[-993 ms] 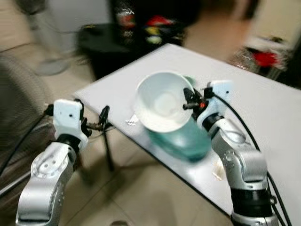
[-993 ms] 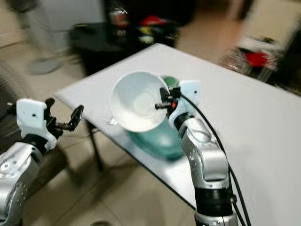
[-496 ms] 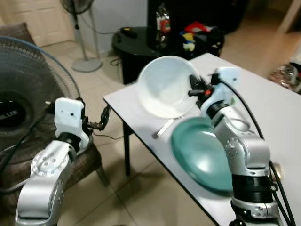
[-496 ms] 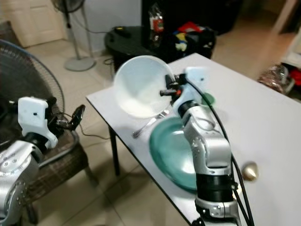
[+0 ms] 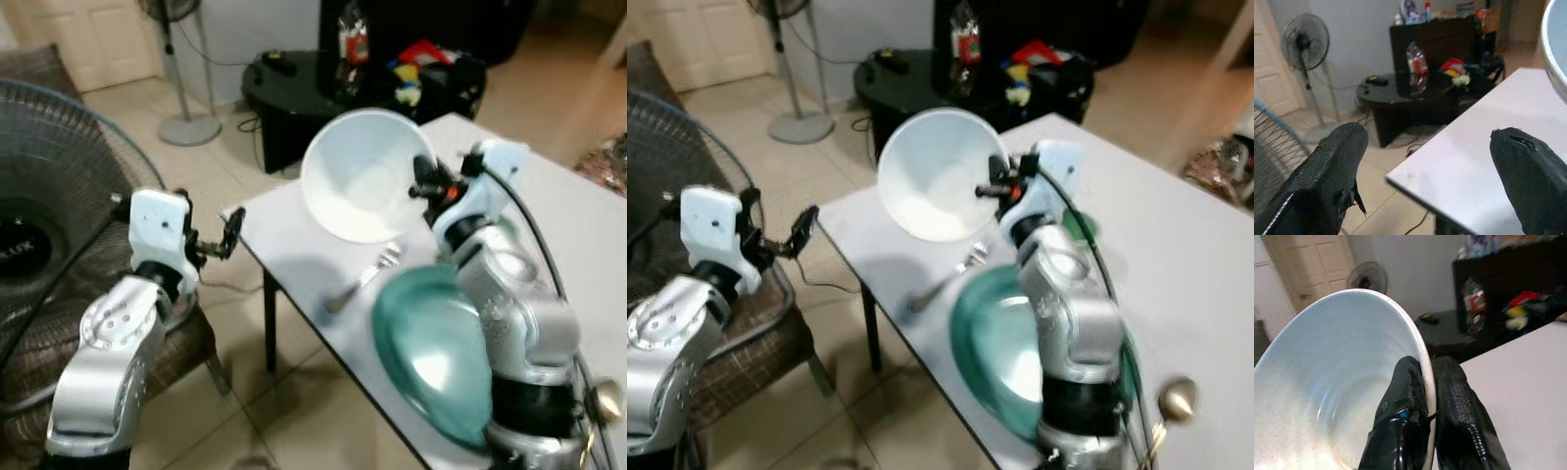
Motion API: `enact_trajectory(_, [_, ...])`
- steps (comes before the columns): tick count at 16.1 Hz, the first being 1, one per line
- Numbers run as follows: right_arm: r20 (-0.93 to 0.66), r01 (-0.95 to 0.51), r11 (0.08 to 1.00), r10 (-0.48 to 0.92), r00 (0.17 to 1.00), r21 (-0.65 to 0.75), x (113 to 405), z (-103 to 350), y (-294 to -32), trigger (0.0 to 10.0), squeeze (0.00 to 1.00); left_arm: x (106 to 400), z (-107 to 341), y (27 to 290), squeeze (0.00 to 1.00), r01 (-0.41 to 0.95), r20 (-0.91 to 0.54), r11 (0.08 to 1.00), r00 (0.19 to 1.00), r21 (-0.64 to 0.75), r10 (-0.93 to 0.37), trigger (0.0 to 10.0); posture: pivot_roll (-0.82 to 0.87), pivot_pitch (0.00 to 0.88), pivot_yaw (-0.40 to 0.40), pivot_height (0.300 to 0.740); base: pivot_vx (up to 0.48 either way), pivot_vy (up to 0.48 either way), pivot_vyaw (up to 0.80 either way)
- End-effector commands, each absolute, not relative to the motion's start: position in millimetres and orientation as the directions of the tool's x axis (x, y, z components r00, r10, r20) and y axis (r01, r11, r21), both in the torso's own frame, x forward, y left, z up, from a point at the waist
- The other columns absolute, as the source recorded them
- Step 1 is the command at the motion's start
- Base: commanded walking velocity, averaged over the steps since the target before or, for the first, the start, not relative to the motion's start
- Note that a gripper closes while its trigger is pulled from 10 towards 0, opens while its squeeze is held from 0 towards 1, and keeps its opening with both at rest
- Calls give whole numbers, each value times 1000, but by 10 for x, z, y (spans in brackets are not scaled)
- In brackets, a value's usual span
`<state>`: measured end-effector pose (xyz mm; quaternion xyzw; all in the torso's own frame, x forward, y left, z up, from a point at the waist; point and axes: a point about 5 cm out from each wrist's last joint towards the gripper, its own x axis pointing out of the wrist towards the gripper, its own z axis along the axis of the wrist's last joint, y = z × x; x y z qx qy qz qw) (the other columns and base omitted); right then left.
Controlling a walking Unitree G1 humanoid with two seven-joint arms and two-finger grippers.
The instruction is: Setting the table
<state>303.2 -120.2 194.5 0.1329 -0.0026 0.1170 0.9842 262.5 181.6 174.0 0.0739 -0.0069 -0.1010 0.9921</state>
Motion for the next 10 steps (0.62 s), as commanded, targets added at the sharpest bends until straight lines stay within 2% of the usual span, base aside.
enact_trajectory(1, [79,-219,944,206,975,247,2972,2034,-1252,10000,0,2634,1731,1754,0,217,1,964,976,156,-220,10000,98,0,10,740,0,398,-606])
enact_trajectory(10, [72,-196,949,184,980,248,2875,2005,-1268,10000,0,2722,1763,1802,0,197,23,964,979,179,-205,10000,94,0,6,740,0,480,-782])
